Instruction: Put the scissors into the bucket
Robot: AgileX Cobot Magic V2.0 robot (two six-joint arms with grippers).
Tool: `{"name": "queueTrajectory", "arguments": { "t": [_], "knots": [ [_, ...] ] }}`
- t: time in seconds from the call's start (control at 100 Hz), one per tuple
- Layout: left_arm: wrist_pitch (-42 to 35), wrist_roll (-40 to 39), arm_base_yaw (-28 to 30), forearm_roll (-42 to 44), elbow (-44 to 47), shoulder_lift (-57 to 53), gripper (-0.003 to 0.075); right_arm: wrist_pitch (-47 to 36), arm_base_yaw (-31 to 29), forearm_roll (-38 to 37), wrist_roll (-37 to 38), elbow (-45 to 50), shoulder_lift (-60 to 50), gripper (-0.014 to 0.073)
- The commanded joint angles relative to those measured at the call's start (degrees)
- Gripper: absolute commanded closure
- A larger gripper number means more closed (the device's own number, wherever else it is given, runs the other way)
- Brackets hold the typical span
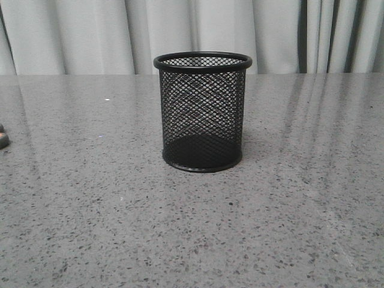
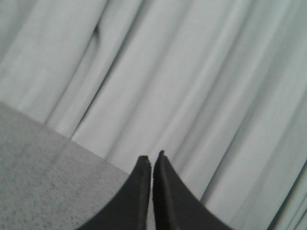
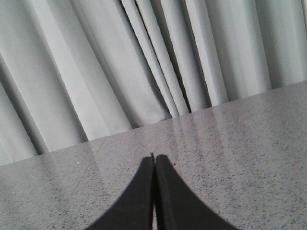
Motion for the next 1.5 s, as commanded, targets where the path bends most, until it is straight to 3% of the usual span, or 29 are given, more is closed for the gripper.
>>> {"name": "queueTrajectory", "arguments": {
  "t": [0.0,0.11,0.19,0.3,0.38,0.44,0.55,0.809,1.099,1.179,1.289,1.489],
  "knots": [
    [-3.1,-1.5,-0.5,-7.8,2.1,-1.6,0.074,-1.6,-0.2,0.5,0.0,-4.8,-0.5,0.0645],
    [2.5,-1.5,-0.5,-4.0,-1.2,-1.4,0.0726,8.7,-0.2,0.4,0.0,-11.1,1.3,0.0641],
    [8.2,-1.5,-0.7,4.1,-5.9,0.1,0.063,15.3,-0.2,0.1,-0.3,-16.4,5.5,0.0594],
    [13.2,-1.5,-1.2,14.5,-13.1,4.4,0.0373,21.8,0.3,0.1,-3.4,-22.4,12.5,0.0362],
    [16.1,-1.5,-1.8,18.4,-18.1,8.7,0.0266,25.4,0.6,0.1,-3.8,-27.0,18.3,0.0194],
    [21.4,-1.3,-2.3,20.4,-22.8,12.7,0.0279,28.2,0.6,0.1,-3.8,-29.7,21.8,0.0121],
    [32.7,2.9,-3.7,24.9,-30.6,20.5,0.034,29.7,1.0,0.1,-4.5,-33.1,26.9,0.011],
    [61.0,25.7,-5.8,30.4,-51.0,43.9,0.037,25.9,6.3,0.1,-5.7,-34.1,30.7,0.011],
    [72.2,43.1,-17.6,58.7,-58.5,59.9,0.038,22.1,9.7,-0.6,-5.8,-34.0,32.7,0.011],
    [73.1,46.3,-17.8,57.8,-58.6,62.7,0.0399,21.8,9.7,-0.8,-5.8,-34.0,33.1,0.0111],
    [77.0,58.3,-16.9,53.2,-58.7,66.8,0.0399,21.6,9.7,-1.2,-6.7,-34.0,33.7,0.0111],
    [77.2,72.5,-9.1,38.7,-59.5,71.8,0.0398,20.8,9.7,-1.3,-6.9,-33.7,33.7,0.0111]
  ]
}}
